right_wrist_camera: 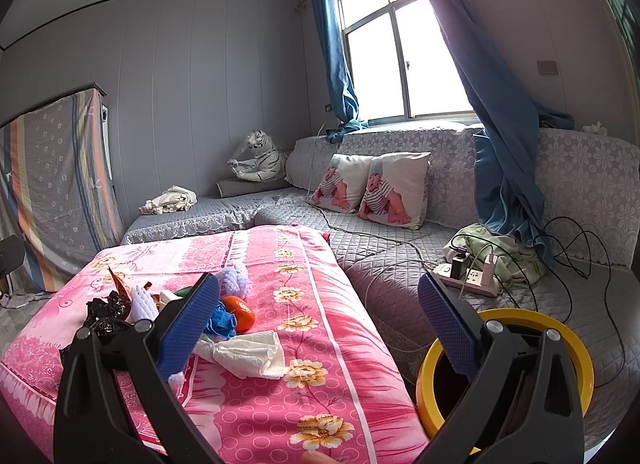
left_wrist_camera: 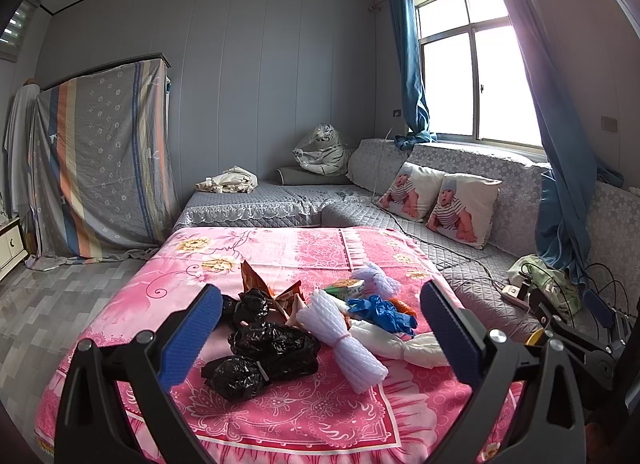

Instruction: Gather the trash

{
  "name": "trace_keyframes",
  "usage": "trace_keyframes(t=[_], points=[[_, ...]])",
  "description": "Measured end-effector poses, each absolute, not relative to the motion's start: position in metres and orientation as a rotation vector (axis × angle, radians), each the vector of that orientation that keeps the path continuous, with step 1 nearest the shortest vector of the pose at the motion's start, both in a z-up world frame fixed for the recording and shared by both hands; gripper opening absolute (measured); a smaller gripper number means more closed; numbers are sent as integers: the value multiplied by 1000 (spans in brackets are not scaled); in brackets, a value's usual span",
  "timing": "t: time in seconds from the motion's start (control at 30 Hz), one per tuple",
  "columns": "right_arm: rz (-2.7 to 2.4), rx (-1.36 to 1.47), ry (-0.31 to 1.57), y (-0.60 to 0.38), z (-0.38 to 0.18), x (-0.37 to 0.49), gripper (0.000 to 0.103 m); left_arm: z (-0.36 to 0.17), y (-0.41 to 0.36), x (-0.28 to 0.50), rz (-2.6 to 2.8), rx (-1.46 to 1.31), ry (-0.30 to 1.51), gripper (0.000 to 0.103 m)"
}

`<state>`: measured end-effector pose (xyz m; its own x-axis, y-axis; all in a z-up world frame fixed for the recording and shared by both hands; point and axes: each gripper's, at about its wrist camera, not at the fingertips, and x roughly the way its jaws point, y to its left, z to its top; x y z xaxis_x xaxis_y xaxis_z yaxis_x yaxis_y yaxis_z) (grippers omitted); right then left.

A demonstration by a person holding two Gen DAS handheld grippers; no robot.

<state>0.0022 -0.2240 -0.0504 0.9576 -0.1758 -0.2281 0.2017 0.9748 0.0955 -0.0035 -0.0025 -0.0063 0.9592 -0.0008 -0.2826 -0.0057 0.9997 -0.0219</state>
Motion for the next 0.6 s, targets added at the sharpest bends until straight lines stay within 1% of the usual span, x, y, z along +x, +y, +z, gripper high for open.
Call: trace_keyframes(t=[0.6], points=[[-192,121,222,-225,-50,2,95,-6,-2,-2,1,-23,289,96]])
